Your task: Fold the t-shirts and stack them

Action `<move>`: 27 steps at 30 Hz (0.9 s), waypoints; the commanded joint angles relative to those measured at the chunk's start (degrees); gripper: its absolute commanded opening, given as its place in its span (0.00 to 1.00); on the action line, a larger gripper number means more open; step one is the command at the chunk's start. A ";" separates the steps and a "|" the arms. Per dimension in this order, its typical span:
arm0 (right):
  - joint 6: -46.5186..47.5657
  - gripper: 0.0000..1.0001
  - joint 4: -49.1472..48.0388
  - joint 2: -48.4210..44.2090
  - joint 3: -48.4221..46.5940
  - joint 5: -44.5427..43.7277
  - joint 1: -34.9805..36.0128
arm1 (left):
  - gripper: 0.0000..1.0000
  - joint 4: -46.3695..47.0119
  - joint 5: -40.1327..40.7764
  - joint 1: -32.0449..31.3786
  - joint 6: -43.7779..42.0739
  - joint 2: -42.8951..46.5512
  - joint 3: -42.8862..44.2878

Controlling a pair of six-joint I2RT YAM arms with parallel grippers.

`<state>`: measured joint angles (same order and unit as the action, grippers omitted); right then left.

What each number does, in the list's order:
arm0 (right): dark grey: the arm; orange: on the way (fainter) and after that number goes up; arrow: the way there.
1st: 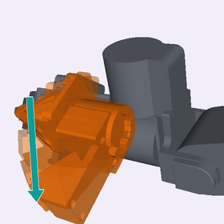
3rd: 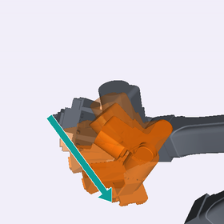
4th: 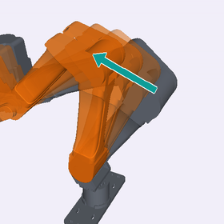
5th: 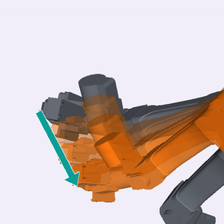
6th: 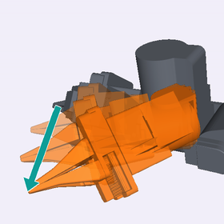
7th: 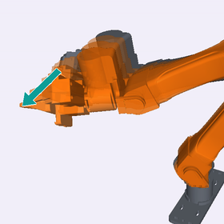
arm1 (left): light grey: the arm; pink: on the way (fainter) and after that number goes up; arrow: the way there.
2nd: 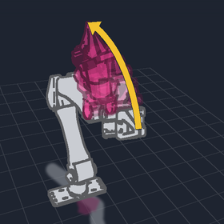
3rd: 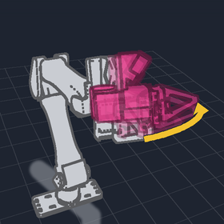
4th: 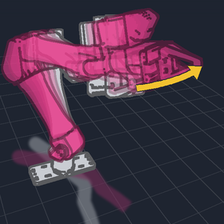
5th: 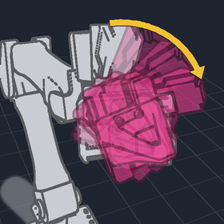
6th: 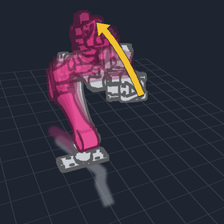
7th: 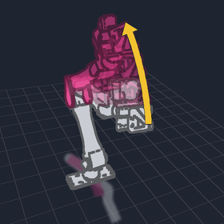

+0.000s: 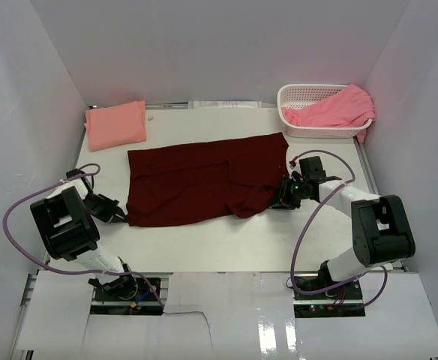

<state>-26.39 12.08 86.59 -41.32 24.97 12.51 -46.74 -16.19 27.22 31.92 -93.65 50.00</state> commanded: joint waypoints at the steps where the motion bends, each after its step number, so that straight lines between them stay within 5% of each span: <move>1: 2.22 0.32 1.02 -2.30 0.01 -1.06 0.23 | 0.01 4.29 3.44 -0.07 -0.98 -1.01 -1.57; 23: 5.12 0.38 -11.37 -2.39 7.92 0.60 0.23 | 0.00 4.20 3.18 -0.15 -1.25 -1.10 -1.57; 27: 5.03 0.45 -13.74 -3.44 9.06 1.13 0.23 | 0.01 4.20 3.09 -0.07 -1.25 -1.01 -1.57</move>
<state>-22.90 1.34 83.70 -33.58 25.71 12.51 -46.70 -16.34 27.22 31.68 -93.65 49.98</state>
